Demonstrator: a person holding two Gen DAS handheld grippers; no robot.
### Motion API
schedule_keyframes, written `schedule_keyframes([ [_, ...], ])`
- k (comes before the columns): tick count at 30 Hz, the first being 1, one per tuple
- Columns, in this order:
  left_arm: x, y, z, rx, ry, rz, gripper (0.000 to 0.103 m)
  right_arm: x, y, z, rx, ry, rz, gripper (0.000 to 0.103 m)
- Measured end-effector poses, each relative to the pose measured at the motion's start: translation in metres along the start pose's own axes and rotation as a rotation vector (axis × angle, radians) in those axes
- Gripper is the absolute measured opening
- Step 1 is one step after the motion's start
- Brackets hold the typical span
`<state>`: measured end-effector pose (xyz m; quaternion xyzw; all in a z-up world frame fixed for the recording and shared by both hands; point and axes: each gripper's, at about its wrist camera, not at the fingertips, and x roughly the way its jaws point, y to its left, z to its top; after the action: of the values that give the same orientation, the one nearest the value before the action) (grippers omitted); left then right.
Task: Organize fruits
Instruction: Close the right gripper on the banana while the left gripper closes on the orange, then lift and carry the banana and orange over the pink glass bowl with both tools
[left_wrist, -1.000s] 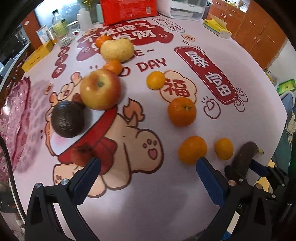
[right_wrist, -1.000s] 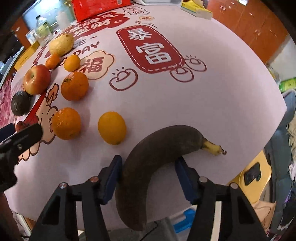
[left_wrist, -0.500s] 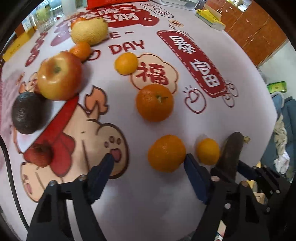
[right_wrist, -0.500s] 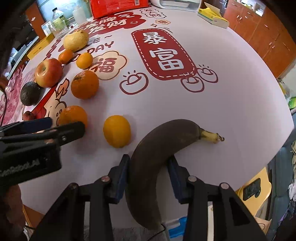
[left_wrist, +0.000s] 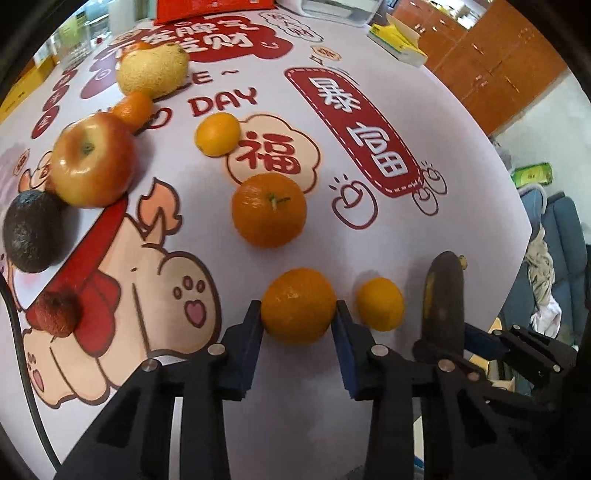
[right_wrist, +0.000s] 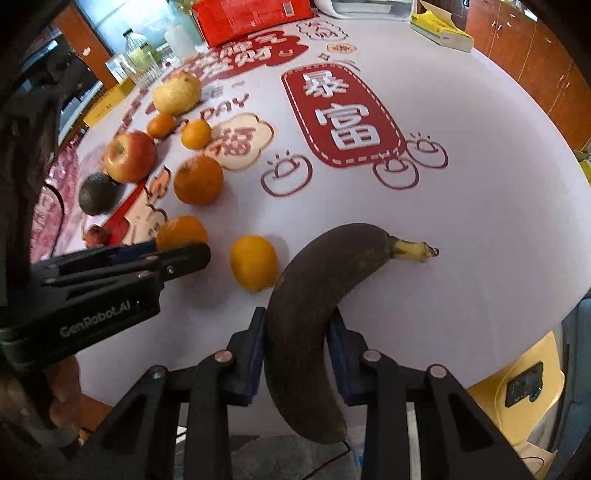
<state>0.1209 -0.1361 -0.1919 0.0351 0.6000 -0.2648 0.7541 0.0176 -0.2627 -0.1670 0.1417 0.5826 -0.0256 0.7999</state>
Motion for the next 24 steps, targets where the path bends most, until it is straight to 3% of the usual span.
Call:
schedule_keyframes([
  [11,-0.066,0.022,-0.004,-0.081,-0.098,0.044,0.035,-0.037,0.017,0.033,-0.119,-0.074,0.071,0.032],
  [24,-0.177,0.059,-0.035,-0.29,-0.263,0.248,0.035,-0.095,0.1,0.076,-0.43,-0.177,0.267,0.032],
])
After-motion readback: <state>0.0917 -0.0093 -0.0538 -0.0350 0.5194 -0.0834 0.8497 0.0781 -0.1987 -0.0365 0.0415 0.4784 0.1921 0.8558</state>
